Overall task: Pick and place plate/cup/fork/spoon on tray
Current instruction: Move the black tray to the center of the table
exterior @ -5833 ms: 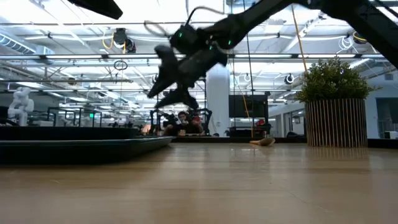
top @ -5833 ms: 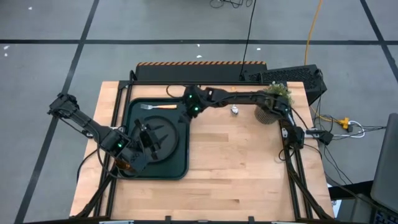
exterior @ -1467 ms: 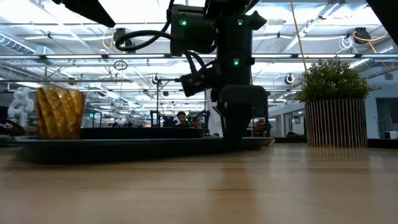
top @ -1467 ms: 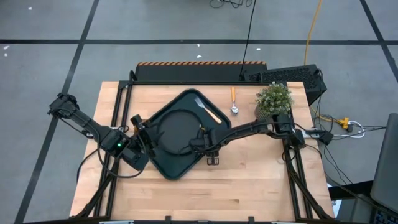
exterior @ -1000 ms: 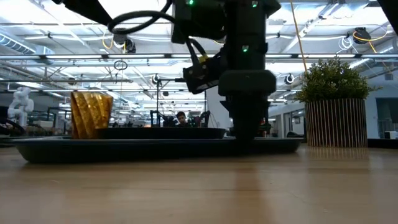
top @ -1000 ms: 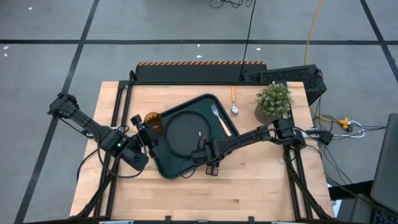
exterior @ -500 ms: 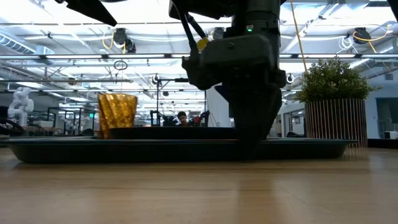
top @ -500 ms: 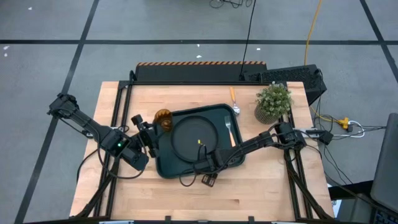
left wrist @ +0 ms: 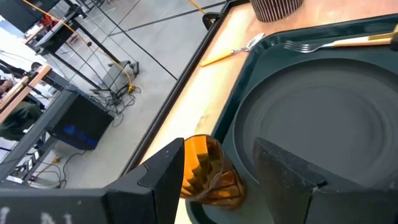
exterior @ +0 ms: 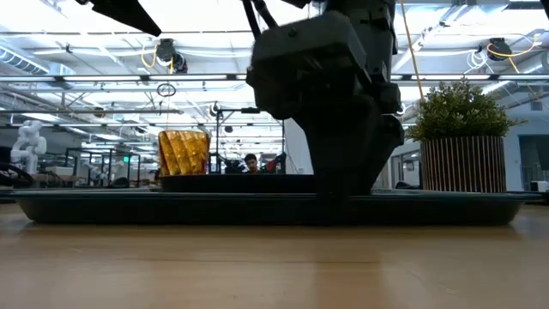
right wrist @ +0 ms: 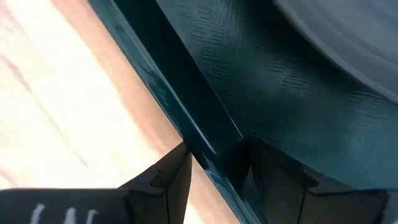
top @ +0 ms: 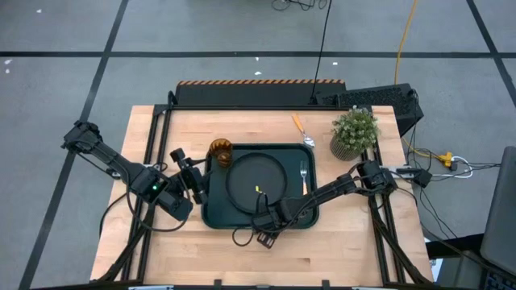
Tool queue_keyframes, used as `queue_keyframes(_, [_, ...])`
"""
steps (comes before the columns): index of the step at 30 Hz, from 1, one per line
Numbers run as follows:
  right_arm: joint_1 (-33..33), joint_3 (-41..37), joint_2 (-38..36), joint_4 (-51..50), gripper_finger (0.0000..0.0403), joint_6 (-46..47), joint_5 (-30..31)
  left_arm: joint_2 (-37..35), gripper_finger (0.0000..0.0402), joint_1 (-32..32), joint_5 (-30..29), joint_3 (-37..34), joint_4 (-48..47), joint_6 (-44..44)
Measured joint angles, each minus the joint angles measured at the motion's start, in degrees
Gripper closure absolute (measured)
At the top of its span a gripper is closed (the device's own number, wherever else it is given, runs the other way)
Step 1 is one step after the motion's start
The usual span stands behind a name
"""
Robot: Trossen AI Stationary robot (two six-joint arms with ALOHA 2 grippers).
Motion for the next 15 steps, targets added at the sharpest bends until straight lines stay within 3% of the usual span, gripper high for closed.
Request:
queue_keyframes(6, [0.77, 0.0, 0.04, 1.71, 0.0255, 1.35, 0.61, 0.0, 0.0208, 0.0, 0.02, 0.0, -0.03, -2.22])
queue_keyframes(15, [1.14, 0.0, 0.04, -1.53, 0.0255, -5.18, 3.22, 0.0, 0.0208, -1.31, 2.65, 0.0, -0.91, -7.76])
